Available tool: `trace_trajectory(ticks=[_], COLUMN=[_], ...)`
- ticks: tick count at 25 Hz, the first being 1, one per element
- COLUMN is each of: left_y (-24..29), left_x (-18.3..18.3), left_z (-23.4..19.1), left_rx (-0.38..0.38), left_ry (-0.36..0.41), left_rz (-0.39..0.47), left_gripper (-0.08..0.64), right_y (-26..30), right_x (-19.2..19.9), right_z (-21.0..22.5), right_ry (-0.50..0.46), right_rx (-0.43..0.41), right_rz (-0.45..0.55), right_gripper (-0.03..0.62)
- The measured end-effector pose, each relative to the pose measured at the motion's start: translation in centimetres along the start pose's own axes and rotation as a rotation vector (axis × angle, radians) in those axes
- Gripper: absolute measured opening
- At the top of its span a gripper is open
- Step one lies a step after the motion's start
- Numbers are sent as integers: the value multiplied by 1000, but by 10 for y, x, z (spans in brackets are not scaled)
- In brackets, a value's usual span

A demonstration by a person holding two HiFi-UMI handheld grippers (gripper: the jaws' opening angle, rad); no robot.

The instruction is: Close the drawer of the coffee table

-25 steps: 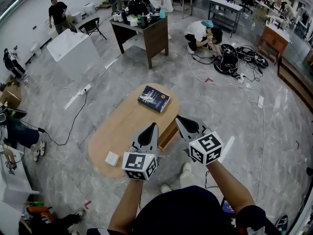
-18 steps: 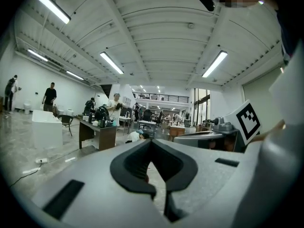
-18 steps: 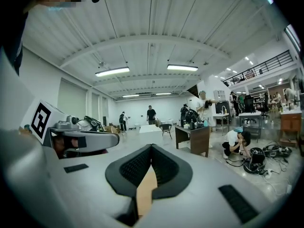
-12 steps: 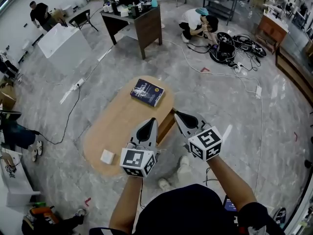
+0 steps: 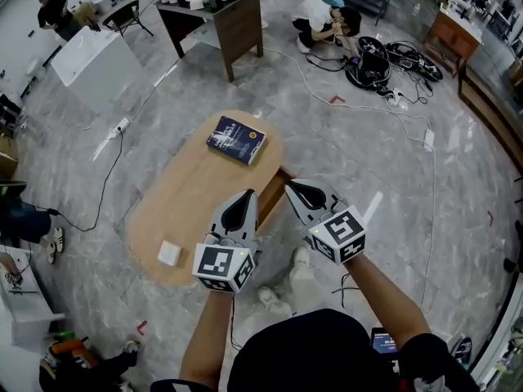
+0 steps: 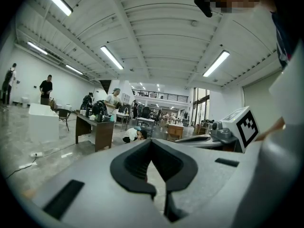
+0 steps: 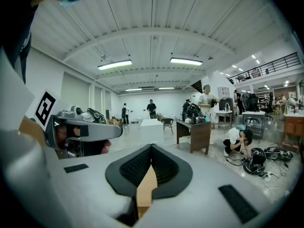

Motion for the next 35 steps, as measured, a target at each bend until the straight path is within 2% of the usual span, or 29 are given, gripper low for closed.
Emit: trace_trajectory(ticks=[12, 20, 35], left_y=[28, 44, 65], left_x=[32, 46, 91], left_z=[-1, -20, -43], left_rx=[29, 9, -17], left_ry=[-35, -69, -115], left_rz=[-50, -39, -74], left_gripper=[-2, -2, -2], right_y=[16, 37, 63], right_x=[36, 57, 97], right_z=[25, 40, 49], right_ry=[54, 65, 89], right_rx=[1, -3, -20], right_rz=[-49, -87, -140], right_gripper=[11, 12, 12])
Point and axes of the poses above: the fingertips, and each gripper's own axes: y forward along the fingers, z to its right, x out of its underside, the point moved 6 cm from there along -y, backward along the fingers, and after that the axes turned 6 degrees about -z, right-handed, at the moved point
